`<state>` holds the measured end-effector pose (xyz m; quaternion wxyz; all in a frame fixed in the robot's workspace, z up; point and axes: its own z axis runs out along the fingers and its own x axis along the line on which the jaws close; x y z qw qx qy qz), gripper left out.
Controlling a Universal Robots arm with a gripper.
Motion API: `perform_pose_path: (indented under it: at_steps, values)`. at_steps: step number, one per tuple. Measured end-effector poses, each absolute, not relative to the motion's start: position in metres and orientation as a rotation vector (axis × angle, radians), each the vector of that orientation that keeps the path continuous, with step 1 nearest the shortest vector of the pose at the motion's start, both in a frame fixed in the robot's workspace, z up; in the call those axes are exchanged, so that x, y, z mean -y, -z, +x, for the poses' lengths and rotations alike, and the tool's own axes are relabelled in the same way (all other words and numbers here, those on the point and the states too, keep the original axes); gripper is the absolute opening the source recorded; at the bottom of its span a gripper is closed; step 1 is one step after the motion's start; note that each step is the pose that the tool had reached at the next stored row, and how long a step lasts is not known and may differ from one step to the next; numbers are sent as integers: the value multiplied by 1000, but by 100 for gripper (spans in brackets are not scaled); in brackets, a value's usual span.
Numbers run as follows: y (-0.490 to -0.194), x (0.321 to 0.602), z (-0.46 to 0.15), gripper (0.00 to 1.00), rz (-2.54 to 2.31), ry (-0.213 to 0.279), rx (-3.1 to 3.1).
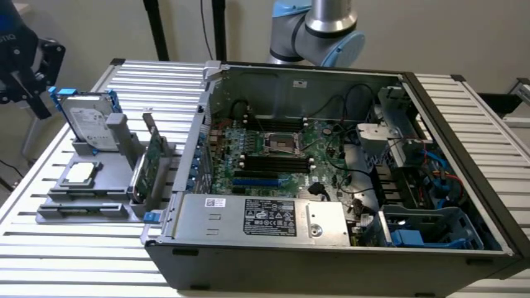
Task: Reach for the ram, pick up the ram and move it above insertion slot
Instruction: 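Pick up the ram and move it above insertion slot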
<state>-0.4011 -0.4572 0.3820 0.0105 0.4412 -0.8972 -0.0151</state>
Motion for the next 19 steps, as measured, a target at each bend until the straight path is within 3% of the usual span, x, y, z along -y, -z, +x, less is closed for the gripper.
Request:
perform_pose_path:
  at_steps: [19]
  values:
    - [-377,457,-401,11,1838,35,2523]
